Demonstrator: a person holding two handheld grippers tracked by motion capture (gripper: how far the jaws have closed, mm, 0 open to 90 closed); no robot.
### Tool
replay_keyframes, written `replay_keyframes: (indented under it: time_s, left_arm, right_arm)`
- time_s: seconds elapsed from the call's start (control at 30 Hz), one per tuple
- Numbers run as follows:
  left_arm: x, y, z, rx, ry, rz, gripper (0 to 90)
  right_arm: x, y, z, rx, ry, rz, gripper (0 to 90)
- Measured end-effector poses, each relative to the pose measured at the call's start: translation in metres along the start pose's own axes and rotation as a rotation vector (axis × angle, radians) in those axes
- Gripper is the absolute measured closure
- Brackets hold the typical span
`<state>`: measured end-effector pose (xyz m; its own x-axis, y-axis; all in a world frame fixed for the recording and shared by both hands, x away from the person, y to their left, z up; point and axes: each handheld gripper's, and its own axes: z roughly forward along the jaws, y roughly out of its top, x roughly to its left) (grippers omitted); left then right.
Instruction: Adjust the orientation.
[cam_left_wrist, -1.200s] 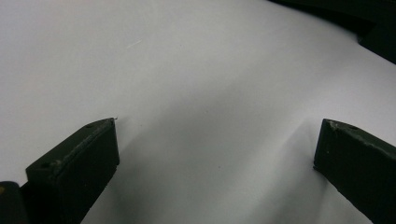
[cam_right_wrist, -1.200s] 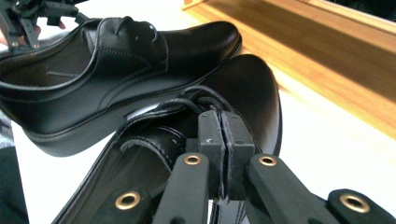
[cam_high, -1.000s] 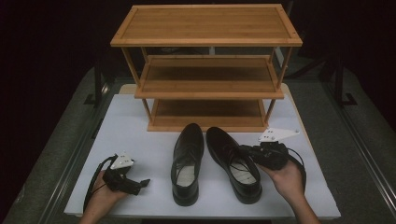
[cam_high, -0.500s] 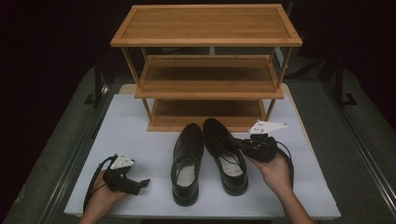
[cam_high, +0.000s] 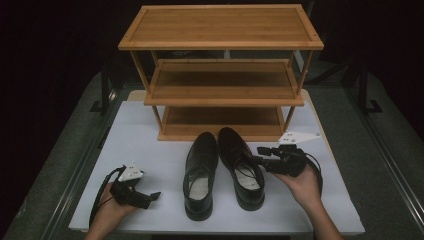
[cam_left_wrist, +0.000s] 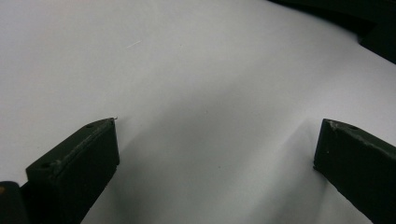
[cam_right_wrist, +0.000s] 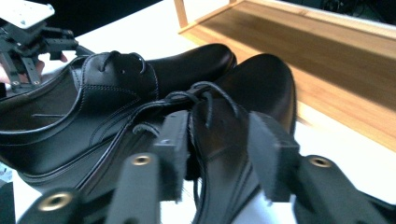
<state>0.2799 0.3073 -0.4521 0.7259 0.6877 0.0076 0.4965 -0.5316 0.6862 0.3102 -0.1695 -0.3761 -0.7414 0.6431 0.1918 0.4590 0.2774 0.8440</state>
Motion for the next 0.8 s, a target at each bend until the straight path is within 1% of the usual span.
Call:
replay_keyframes:
  time_s: [0.07, 0.1, 0.17, 0.2, 0.23, 0.27, 0.3, 0.33, 0.37, 0.4, 0.43, 0.47, 0.5, 0.53, 0.57, 0.6, 0.67, 0.7, 0.8]
  left_arm:
    - [0.0, 0.0, 0.0, 0.0, 0.0, 0.0, 0.0]
    - [0.0, 0.0, 0.0, 0.0, 0.0, 0.0, 0.0]
    - [0.0, 0.0, 0.0, 0.0, 0.0, 0.0, 0.0]
    - [0.0, 0.0, 0.0, 0.001, 0.0, 0.001, 0.0]
    - [0.0, 0.0, 0.0, 0.001, 0.0, 0.001, 0.0]
    - [0.0, 0.0, 0.0, 0.002, 0.0, 0.001, 0.0]
    - [0.0, 0.0, 0.0, 0.003, -0.001, 0.001, 0.0]
    - [0.0, 0.0, 0.0, 0.003, 0.0, 0.001, 0.0]
    - [0.0, 0.0, 0.0, 0.003, 0.0, 0.001, 0.0]
    - [0.0, 0.0, 0.0, 0.003, 0.0, 0.001, 0.0]
    - [0.0, 0.0, 0.0, 0.003, 0.0, 0.001, 0.0]
    - [0.0, 0.0, 0.0, 0.003, -0.001, 0.001, 0.0]
    - [0.0, 0.0, 0.0, 0.003, -0.001, 0.001, 0.0]
    - [0.0, 0.0, 0.0, 0.003, -0.001, 0.001, 0.0]
    - [0.0, 0.0, 0.0, 0.003, -0.001, 0.001, 0.0]
    - [0.0, 0.0, 0.0, 0.003, -0.001, 0.001, 0.0]
    - [0.0, 0.0, 0.0, 0.003, -0.001, 0.001, 0.0]
    - [0.0, 0.0, 0.0, 0.003, -0.001, 0.001, 0.0]
    - [0.0, 0.0, 0.0, 0.003, -0.001, 0.0, 0.0]
  right_arm:
    - [-0.003, -0.002, -0.007, -0.009, -0.009, -0.002, 48.2]
    - [-0.003, -0.002, -0.007, -0.009, -0.009, -0.002, 48.2]
    - [-0.008, -0.007, -0.015, -0.014, -0.021, 0.003, 44.4]
    - [-0.012, -0.013, -0.02, -0.011, -0.02, 0.007, 47.3]
    - [-0.012, -0.013, -0.02, -0.011, -0.02, 0.007, 47.3]
    - [-0.014, -0.017, -0.022, -0.012, -0.016, 0.011, 53.0]
    - [-0.017, -0.021, -0.024, -0.013, -0.008, 0.013, 55.2]
    - [-0.019, -0.027, -0.025, -0.012, -0.006, 0.017, 64.5]
    - [-0.022, -0.031, -0.025, -0.006, 0.011, 0.018, 70.5]
    - [-0.026, -0.038, -0.024, 0.004, 0.022, 0.022, 83.7]
    - [-0.028, -0.04, -0.022, 0.01, 0.032, 0.021, 87.9]
    - [-0.028, -0.04, -0.022, 0.01, 0.032, 0.021, 87.9]
    - [-0.029, -0.043, -0.018, 0.024, 0.036, 0.008, 89.6]
    - [-0.03, -0.044, -0.014, 0.04, 0.044, 0.004, 89.6]
    - [-0.031, -0.045, -0.011, 0.045, 0.054, 0.004, 89.7]
    - [-0.033, -0.047, -0.003, 0.052, 0.073, 0.003, 89.7]
    - [-0.034, -0.051, 0.005, 0.075, 0.073, -0.001, 89.7]
    - [-0.034, -0.051, 0.005, 0.075, 0.073, -0.001, 89.7]
    - [-0.034, -0.053, 0.012, 0.084, 0.087, -0.004, 89.7]
